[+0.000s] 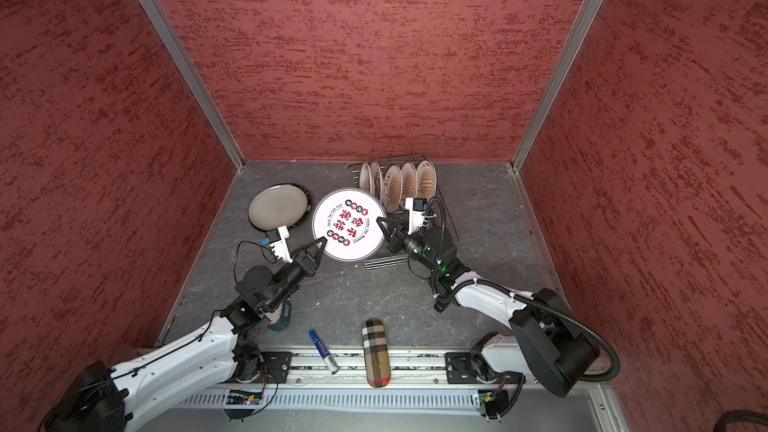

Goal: Unload the plates from the dish rack
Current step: 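Close the left gripper on the lettered plate's rim while the right gripper holds it, then carry the lettered plate toward the plate stack with the left gripper while the right withdraws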

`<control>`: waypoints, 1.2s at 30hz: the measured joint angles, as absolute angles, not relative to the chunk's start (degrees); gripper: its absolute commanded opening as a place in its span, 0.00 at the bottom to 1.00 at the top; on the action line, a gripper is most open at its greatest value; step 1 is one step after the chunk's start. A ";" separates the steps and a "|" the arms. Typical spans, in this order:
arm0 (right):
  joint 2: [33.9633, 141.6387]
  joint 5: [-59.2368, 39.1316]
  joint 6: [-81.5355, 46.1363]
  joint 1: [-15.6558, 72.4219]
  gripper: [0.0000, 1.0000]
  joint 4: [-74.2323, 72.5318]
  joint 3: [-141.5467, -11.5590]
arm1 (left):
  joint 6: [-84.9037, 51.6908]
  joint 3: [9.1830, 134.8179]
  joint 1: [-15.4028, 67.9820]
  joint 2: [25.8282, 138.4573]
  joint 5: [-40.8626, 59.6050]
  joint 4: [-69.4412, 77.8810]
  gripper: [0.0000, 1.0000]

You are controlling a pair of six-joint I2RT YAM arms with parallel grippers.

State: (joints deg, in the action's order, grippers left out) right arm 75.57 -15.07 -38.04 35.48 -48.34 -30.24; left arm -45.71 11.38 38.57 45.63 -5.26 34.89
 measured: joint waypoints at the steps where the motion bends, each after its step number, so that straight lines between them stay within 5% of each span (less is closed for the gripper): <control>1: 75.85 -15.14 -38.09 35.48 0.00 -48.34 -30.39 | -45.71 11.38 38.57 45.78 -5.26 34.89 0.15; 8: 76.38 -15.70 -38.02 35.53 0.00 -50.15 -30.48 | -46.74 11.33 37.98 46.41 -4.93 36.21 0.03; 24: 78.67 -16.62 -38.61 35.42 0.00 -53.08 -31.14 | -47.33 10.31 37.23 47.00 -4.23 39.11 0.09; 30: 80.49 -17.12 -39.11 35.05 0.00 -54.85 -31.35 | -47.57 10.07 36.95 48.42 -4.27 40.64 0.00; 36: 80.95 -18.37 -39.62 35.46 0.27 -54.46 -32.42 | -48.45 10.04 37.17 48.34 -3.01 40.58 0.00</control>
State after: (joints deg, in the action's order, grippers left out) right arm 80.95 -18.37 -39.62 35.46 -54.46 -32.42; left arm -48.45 10.04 37.17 48.34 -3.01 40.58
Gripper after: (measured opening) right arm 0.206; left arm 0.090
